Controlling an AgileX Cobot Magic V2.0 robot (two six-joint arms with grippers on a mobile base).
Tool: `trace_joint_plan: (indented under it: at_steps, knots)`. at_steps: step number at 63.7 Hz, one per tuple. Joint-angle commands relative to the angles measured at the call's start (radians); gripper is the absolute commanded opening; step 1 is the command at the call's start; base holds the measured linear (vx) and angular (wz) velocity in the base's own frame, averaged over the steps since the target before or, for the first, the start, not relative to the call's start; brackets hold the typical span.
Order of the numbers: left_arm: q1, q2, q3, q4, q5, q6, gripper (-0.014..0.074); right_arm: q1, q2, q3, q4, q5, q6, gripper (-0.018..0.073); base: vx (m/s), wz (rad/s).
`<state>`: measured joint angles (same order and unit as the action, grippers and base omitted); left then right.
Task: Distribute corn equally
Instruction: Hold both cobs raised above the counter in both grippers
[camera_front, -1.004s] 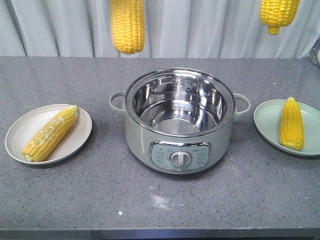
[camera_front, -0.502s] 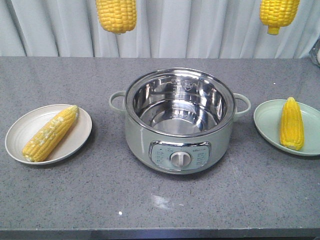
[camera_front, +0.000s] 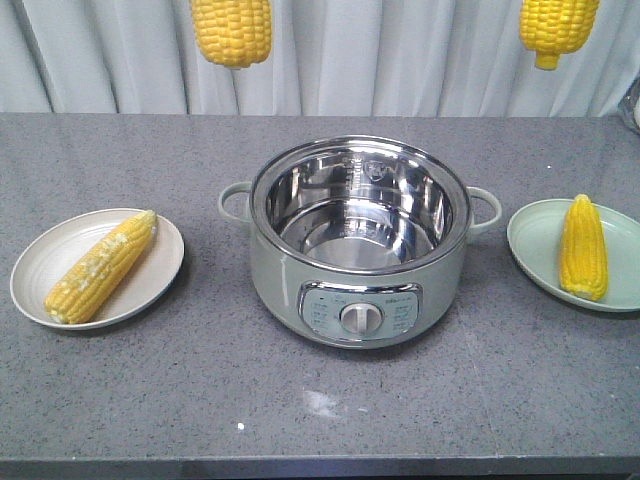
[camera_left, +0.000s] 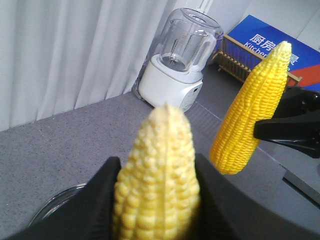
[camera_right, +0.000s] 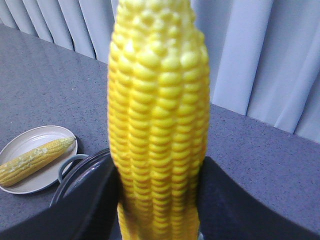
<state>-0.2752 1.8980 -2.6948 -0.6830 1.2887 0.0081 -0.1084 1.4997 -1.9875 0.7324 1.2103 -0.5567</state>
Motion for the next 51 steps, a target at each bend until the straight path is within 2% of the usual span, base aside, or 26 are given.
trace_joint_plan:
  at_steps: [1,51]
  knots:
    - [0.0,-0.041,-0.019,-0.035,-0.035,-0.008,-0.0006,-0.008,-0.029,-0.027,0.042,-0.056,-0.01,-0.0006,0.0,0.0]
    - [0.0,-0.041,-0.019,-0.035,-0.035,-0.008,-0.0006,-0.008,-0.029,-0.027,0.042,-0.056,-0.01,-0.0006,0.0,-0.02]
